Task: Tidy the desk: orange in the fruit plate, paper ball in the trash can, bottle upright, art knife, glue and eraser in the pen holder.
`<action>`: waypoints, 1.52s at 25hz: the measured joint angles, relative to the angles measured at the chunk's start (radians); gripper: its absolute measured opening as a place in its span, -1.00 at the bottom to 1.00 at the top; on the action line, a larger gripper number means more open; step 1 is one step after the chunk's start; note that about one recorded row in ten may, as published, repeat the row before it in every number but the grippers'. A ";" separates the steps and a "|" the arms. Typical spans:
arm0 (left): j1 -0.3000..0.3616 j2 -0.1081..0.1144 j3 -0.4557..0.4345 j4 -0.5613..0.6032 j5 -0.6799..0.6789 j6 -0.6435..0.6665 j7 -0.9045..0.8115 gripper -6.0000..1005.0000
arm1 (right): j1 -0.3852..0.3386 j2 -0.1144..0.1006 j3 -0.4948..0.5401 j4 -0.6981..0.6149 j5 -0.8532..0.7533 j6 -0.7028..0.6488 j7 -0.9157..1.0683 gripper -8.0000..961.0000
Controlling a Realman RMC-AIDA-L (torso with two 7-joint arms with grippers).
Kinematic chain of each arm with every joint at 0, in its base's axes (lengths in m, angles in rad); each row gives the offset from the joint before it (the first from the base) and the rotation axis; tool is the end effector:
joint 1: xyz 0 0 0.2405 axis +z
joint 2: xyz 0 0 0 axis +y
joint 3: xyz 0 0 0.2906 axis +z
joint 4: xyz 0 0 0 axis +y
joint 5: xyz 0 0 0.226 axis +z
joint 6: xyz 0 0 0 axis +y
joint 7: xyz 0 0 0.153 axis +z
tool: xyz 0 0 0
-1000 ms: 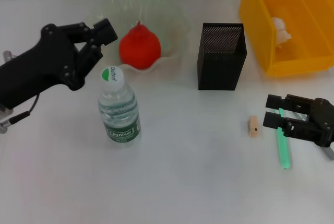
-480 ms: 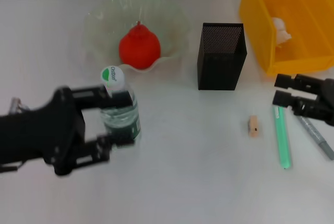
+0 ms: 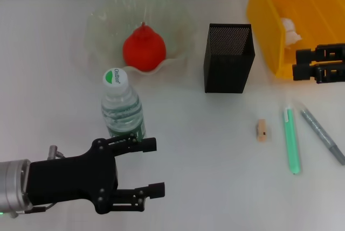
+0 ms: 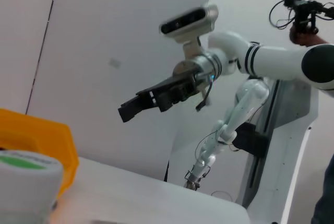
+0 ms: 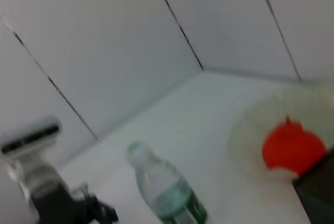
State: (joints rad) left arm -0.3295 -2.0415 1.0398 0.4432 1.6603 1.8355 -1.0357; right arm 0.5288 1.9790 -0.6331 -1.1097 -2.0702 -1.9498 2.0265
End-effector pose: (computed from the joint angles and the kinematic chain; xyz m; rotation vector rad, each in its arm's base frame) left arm -0.3088 0.2461 -0.0525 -2.8822 -0.4408 -1.1414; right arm 0.2596 0.3514 0.0931 -2.8103 0.9816 0.5513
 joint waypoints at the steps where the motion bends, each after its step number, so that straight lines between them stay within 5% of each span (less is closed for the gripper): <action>1: 0.000 0.000 0.000 0.000 0.000 0.000 0.000 0.60 | 0.000 0.000 0.000 0.000 0.000 0.000 0.000 0.42; 5: 0.005 -0.014 0.002 -0.004 0.001 -0.046 0.010 0.69 | 0.039 0.011 -0.185 -0.324 -0.177 -0.042 0.313 0.42; 9: 0.006 -0.020 0.008 -0.005 0.001 -0.073 0.013 0.69 | 0.056 0.029 -0.286 -0.439 -0.308 -0.059 0.469 0.42; 10: -0.001 -0.026 0.022 -0.014 0.002 -0.118 0.013 0.69 | 0.065 0.049 -0.343 -0.473 -0.391 -0.060 0.547 0.42; 11: -0.001 -0.026 0.022 -0.014 0.002 -0.118 0.013 0.69 | 0.065 0.049 -0.343 -0.473 -0.391 -0.060 0.547 0.42; 15: -0.014 -0.029 0.023 -0.033 0.002 -0.144 0.013 0.69 | 0.084 0.106 -0.441 -0.460 -0.568 -0.037 0.625 0.42; 20: -0.033 -0.028 0.024 -0.053 0.002 -0.151 0.013 0.69 | 0.070 0.104 -0.548 -0.425 -0.623 0.038 0.713 0.42; 38: -0.038 -0.029 0.023 -0.054 0.001 -0.180 0.013 0.69 | 0.079 0.106 -0.627 -0.145 -0.629 0.249 0.789 0.40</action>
State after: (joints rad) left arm -0.3677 -2.0709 1.0623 0.3895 1.6609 1.6557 -1.0232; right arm 0.6082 2.0845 -1.2605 -1.2545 -2.6996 -1.7010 2.8154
